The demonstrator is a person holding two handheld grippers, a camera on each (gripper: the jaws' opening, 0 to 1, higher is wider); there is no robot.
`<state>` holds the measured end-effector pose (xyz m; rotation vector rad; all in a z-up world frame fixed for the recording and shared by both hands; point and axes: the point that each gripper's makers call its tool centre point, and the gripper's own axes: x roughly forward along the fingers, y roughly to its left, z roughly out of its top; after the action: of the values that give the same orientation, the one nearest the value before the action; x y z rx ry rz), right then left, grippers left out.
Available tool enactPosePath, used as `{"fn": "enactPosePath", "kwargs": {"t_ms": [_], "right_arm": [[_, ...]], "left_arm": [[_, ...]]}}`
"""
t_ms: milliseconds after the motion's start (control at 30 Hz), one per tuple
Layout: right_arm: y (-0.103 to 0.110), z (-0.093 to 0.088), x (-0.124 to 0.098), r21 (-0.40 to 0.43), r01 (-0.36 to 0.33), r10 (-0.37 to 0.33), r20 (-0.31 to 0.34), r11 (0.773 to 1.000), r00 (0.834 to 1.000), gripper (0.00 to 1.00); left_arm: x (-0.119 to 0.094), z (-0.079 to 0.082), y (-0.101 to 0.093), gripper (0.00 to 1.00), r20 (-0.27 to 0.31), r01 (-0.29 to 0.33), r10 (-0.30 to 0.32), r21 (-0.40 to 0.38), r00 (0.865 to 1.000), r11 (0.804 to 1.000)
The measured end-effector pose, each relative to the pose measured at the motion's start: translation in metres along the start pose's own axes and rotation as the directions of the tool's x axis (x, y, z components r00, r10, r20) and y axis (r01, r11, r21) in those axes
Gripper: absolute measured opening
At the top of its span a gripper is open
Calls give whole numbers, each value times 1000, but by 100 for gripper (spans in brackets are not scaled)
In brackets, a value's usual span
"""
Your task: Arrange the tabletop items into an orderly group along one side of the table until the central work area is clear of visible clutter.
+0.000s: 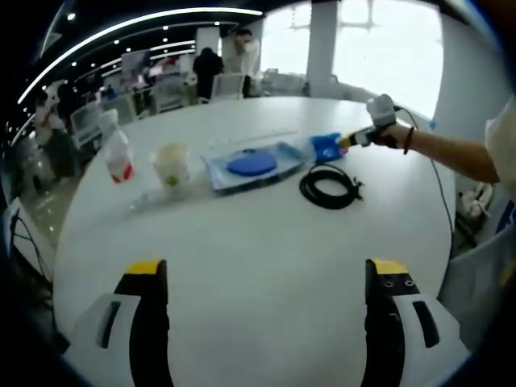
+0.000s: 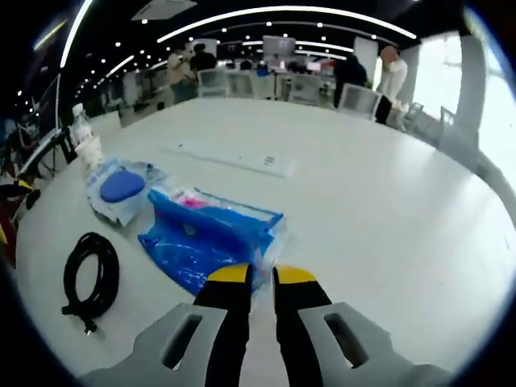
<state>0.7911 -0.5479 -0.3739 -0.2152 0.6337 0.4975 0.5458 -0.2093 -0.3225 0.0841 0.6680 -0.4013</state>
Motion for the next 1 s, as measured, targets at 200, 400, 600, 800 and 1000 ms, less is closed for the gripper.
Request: {"fn": "enactPosePath", "kwargs": {"t_ms": [200, 400, 600, 800, 1000], "right_arm": [[-12, 16, -7, 111, 48, -55, 57, 993, 997, 31], [-5, 29, -15, 198, 28, -47, 90, 980, 995, 62], [25, 40, -33, 205, -30, 6, 118, 978, 993, 80], [55, 52, -55, 193, -85, 58, 142, 978, 988, 90], [73, 64, -83, 143, -109, 86, 160, 984, 983, 99]], "left_arm": [[-1, 2, 1, 99, 1, -3, 3, 12, 1000, 1000], [-4, 5, 3, 99, 14, -5, 5, 9, 1000, 1000], [-6, 7, 1, 99, 10, 11, -12, 41, 1000, 999], [-7, 9, -7, 99, 9, 50, -50, 47, 999, 998], [-12, 17, -6, 99, 33, 53, -54, 45, 998, 998]]}}
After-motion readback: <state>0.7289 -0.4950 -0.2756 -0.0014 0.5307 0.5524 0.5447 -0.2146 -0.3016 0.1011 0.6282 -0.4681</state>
